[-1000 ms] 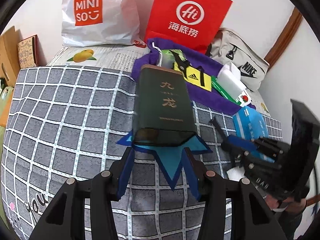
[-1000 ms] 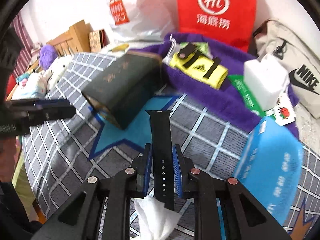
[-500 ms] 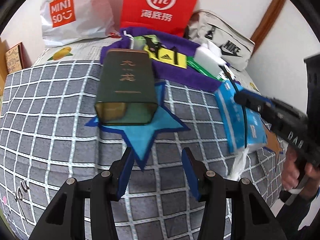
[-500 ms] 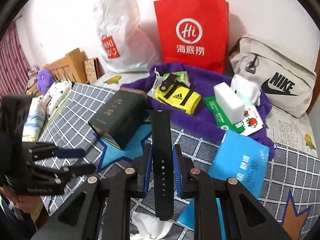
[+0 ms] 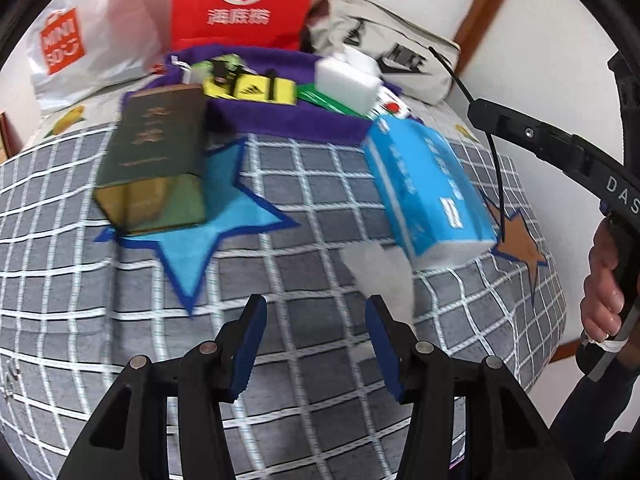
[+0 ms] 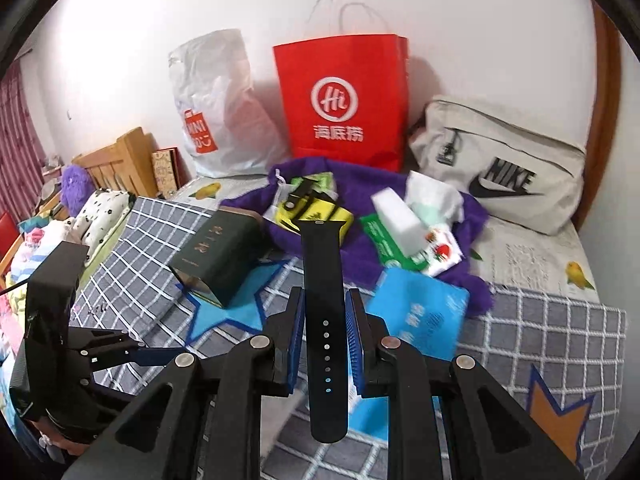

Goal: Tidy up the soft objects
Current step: 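Lift the black strap with the right tool while the left tool grasps the white tissue, then carry the strap with the right tool while the left tool carries the tissue over the purple towel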

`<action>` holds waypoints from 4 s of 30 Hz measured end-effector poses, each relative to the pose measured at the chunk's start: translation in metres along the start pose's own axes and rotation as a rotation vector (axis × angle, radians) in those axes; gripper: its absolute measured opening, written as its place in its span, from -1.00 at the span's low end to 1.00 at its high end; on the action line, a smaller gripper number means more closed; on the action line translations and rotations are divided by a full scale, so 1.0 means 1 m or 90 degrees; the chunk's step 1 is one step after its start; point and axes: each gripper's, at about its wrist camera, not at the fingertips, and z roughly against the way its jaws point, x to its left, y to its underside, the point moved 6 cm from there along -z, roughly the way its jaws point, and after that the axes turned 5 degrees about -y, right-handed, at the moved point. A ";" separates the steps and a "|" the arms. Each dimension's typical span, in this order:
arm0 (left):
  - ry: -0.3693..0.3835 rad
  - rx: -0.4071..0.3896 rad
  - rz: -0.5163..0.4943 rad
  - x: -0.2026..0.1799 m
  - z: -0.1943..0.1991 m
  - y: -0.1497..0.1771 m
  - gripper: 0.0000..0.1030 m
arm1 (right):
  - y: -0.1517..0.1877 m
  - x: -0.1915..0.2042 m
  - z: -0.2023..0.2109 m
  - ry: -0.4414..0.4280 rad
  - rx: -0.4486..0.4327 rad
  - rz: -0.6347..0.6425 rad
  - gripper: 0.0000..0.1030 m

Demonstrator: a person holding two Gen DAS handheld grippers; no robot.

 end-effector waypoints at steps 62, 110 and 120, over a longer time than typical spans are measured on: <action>-0.055 -0.076 -0.040 0.000 0.019 -0.072 -0.69 | 0.013 -0.030 0.013 0.006 0.012 -0.052 -0.61; -0.069 -0.089 0.003 0.072 -0.045 -0.240 -0.69 | -0.109 -0.067 -0.144 -0.024 0.064 -0.015 -0.60; -0.064 -0.058 -0.001 0.071 -0.083 -0.256 -0.69 | -0.101 -0.096 -0.183 0.023 0.124 -0.026 -0.63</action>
